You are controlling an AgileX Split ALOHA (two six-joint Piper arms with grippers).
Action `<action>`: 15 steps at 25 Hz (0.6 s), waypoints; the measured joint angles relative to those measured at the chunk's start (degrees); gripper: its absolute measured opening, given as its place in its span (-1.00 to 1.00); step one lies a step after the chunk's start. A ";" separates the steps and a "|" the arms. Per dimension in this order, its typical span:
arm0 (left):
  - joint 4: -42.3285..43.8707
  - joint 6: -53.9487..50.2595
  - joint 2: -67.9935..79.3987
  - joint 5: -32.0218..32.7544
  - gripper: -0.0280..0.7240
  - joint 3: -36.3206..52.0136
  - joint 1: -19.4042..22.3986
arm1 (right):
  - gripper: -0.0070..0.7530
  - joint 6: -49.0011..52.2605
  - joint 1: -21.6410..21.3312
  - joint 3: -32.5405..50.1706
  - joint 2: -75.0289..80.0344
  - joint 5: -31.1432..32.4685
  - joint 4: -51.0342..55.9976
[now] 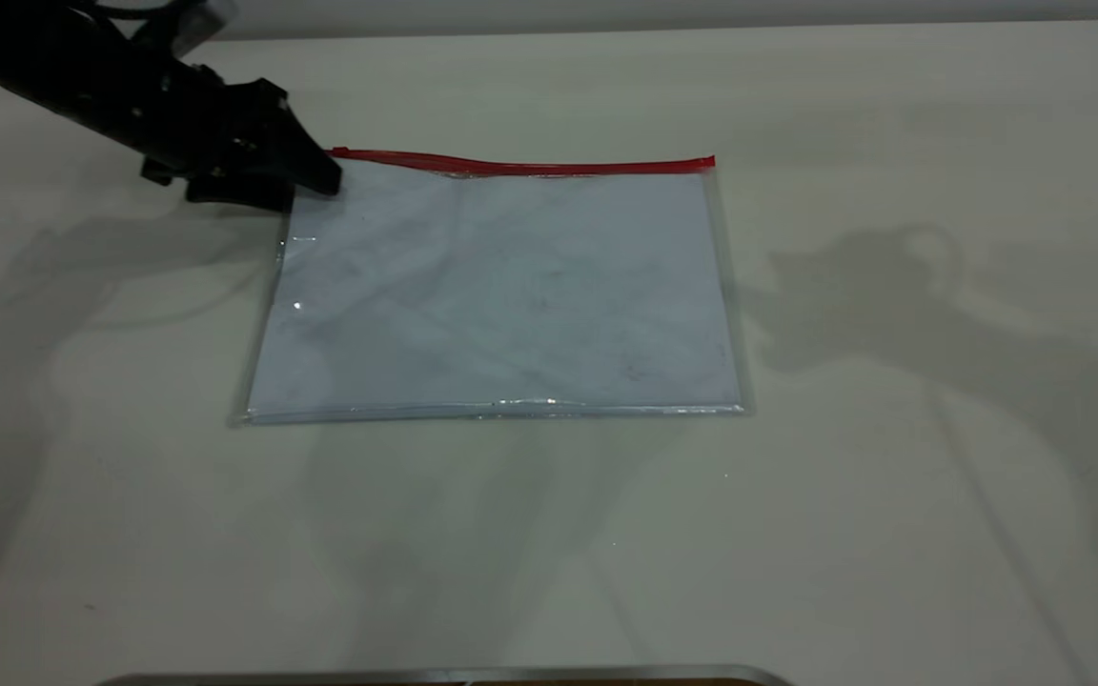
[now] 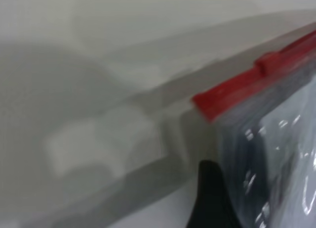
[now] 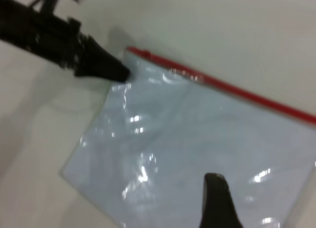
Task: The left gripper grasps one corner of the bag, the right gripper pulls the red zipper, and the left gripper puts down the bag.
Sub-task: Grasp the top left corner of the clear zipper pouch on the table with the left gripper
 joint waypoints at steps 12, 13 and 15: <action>-6.39 6.78 0.33 -0.77 0.16 -0.17 -1.60 | 0.39 -13.90 6.33 -4.56 8.79 -0.54 11.23; -6.39 7.45 0.33 -0.77 0.07 -0.17 -1.60 | 0.39 -13.90 6.77 -5.75 10.01 -0.54 11.23; -6.39 9.17 0.33 -0.65 -0.12 -0.17 -1.60 | 0.39 -13.95 7.51 -8.24 12.22 -0.54 11.23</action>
